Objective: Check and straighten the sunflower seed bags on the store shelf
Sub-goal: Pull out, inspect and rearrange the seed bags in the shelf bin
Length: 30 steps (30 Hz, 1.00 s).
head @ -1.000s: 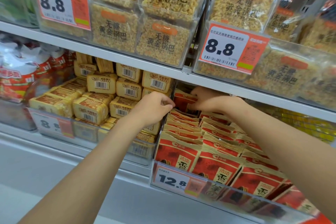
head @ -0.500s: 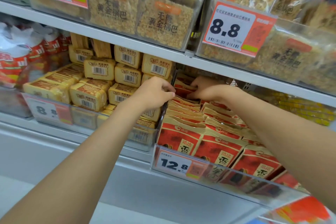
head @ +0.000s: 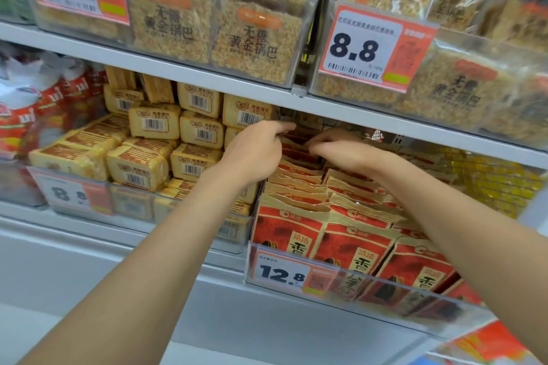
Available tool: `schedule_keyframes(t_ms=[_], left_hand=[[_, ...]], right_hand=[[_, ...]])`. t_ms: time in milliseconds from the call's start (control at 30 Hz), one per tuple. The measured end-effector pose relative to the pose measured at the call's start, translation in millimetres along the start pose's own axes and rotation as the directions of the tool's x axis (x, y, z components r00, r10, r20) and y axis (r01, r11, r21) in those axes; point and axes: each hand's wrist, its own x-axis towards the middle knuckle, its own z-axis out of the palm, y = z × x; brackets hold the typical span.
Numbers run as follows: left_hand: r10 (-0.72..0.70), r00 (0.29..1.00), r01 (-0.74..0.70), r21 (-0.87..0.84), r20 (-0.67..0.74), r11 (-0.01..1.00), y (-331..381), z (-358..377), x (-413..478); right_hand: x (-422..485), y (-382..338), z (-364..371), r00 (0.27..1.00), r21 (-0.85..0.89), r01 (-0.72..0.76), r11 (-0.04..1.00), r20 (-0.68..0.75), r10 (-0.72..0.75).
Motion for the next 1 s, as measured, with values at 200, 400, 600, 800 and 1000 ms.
schedule_keyframes(t_ms=[200, 400, 600, 800, 1000], left_hand=[[-0.072, 0.995, 0.066, 0.082, 0.068, 0.994, -1, -1, 0], [-0.087, 0.987, 0.059, 0.203, 0.132, 0.977, -4, -1, 5], [-0.081, 0.981, 0.042, 0.212, 0.176, 0.976, -9, 0, 6], [-0.091, 0.976, 0.047, 0.219, 0.197, 0.975, -6, -4, 0], [-0.111, 0.961, 0.068, 0.173, 0.253, 0.983, -6, -9, -3]], right_hand=[[-20, 1, -4, 0.998, -0.036, 0.043, 0.998, 0.042, -0.042], [-10, 2, -5, 0.998, 0.108, 0.046, 0.993, -0.043, -0.042], [29, -2, 2, 0.981, -0.118, -0.077, 0.990, -0.187, 0.054], [53, -5, 13, 0.995, -0.251, -0.062, 0.966, -0.093, 0.039], [22, -10, 6, 0.975, -0.251, -0.078, 0.965, -0.220, 0.022]])
